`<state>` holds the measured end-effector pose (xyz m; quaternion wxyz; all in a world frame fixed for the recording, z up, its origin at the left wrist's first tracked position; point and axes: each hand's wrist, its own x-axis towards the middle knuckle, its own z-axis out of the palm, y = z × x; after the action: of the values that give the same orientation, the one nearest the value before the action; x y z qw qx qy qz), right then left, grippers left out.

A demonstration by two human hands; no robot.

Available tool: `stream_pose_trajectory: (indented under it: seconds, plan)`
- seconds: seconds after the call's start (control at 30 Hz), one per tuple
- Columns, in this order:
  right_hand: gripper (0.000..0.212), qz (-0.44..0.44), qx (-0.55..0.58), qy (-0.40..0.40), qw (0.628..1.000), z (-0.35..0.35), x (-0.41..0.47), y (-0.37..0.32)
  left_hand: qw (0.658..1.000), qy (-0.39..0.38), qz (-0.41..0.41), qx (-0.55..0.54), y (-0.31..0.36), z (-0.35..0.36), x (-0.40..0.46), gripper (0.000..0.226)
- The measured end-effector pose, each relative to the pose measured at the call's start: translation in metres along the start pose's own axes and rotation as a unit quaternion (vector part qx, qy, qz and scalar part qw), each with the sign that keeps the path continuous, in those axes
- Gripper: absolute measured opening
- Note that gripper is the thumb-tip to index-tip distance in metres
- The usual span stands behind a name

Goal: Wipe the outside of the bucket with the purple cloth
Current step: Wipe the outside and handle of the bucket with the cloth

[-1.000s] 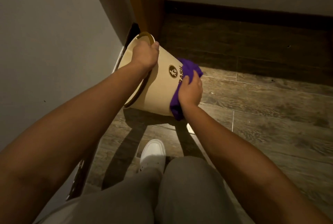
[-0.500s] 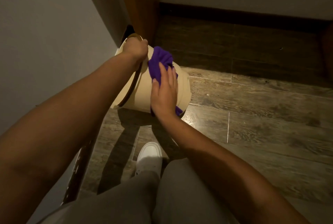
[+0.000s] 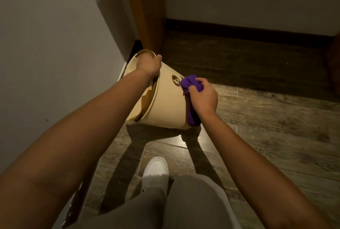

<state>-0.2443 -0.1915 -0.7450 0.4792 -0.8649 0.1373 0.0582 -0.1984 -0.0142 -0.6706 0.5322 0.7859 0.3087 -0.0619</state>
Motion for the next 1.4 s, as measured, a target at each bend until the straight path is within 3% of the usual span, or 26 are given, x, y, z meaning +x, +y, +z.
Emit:
stream_pose_trajectory:
  seconds: [0.1, 0.2, 0.3, 0.43, 0.53, 0.63, 0.7, 0.8, 0.87, 1.03, 1.23, 1.3, 1.4]
  plan:
    - [0.065, -0.136, -0.115, -0.107, 0.978, -0.022, -0.022, -0.031, 0.999, -0.023, -0.027, 0.014, 0.011, -0.007, 0.004, 0.028]
    - [0.082, -0.27, -0.235, -0.137, 0.924, -0.032, -0.047, -0.051, 0.996, -0.06, -0.042, 0.044, 0.026, -0.007, 0.007, 0.026]
    - [0.079, -0.356, -0.276, -0.186, 0.873, -0.032, -0.06, -0.061, 0.995, -0.072, -0.029, 0.061, 0.036, 0.002, 0.008, 0.02]
    - [0.065, -0.399, -0.344, -0.231, 0.818, -0.021, -0.068, -0.064, 0.993, -0.091, -0.022, 0.077, 0.04, 0.013, 0.006, 0.025]
    - [0.048, -0.401, -0.35, -0.216, 0.819, -0.018, -0.064, -0.07, 0.995, -0.071, -0.02, 0.063, 0.04, 0.018, 0.005, 0.03]
    - [0.042, -0.398, -0.383, -0.186, 0.813, -0.019, -0.055, -0.077, 0.995, -0.082, -0.02, 0.045, 0.037, 0.018, 0.003, 0.049]
    - [0.04, -0.38, -0.382, -0.171, 0.825, -0.023, -0.046, -0.082, 0.988, -0.107, 0.023, 0.108, 0.033, 0.016, -0.004, 0.058]
    - [0.036, -0.325, -0.343, -0.176, 0.864, -0.034, -0.027, -0.091, 0.921, -0.021, 0.196, 0.336, 0.016, 0.004, -0.017, 0.065]
    - [0.028, -0.285, -0.323, -0.188, 0.883, -0.039, -0.014, -0.098, 0.879, 0.031, 0.284, 0.383, -0.001, -0.016, -0.028, 0.066]
    - [0.019, -0.204, -0.227, -0.248, 0.919, -0.051, 0.014, -0.107, 0.825, -0.086, 0.395, 0.395, -0.034, -0.057, -0.046, 0.058]
    - [0.008, -0.163, -0.146, -0.317, 0.923, -0.075, 0.033, -0.108, 0.815, -0.111, 0.395, 0.409, -0.041, -0.081, -0.026, 0.048]
    - [0.007, -0.168, -0.123, -0.305, 0.929, -0.077, 0.035, -0.105, 0.819, -0.12, 0.409, 0.385, -0.04, -0.08, -0.026, 0.052]
    - [0.019, -0.152, -0.054, -0.247, 0.956, -0.076, 0.04, -0.097, 0.851, -0.118, 0.406, 0.311, -0.036, -0.071, -0.031, 0.049]
